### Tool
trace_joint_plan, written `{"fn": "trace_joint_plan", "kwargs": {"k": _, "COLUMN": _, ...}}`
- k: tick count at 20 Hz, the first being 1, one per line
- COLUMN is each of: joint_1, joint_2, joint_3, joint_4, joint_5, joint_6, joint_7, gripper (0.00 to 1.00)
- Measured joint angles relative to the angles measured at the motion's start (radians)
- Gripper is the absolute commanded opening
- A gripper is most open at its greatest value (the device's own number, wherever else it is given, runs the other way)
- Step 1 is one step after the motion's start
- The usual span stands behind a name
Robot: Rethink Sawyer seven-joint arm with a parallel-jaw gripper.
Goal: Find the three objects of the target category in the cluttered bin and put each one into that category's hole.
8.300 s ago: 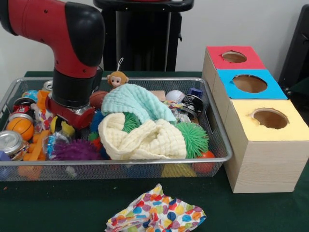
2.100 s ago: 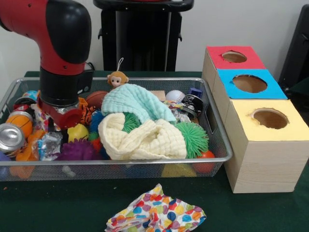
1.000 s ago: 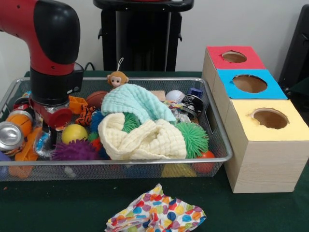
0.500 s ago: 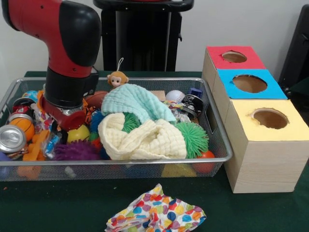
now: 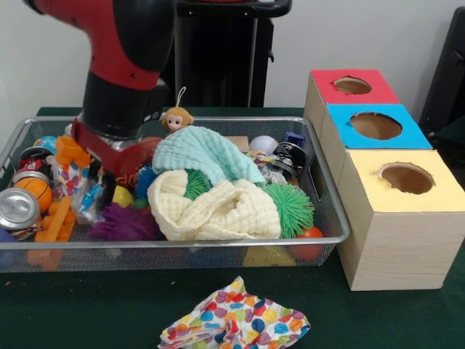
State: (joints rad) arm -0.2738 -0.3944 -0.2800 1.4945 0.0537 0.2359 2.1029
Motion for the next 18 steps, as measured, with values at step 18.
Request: {"fn": "trace_joint_plan", "kwargs": {"k": 18, "joint_1": 0.124, "joint_2": -0.194, "joint_3": -0.014, "joint_4": -0.020, "joint_5": 0.031, "joint_6": 0.199, "joint_7": 0.000, "gripper": 0.00}}
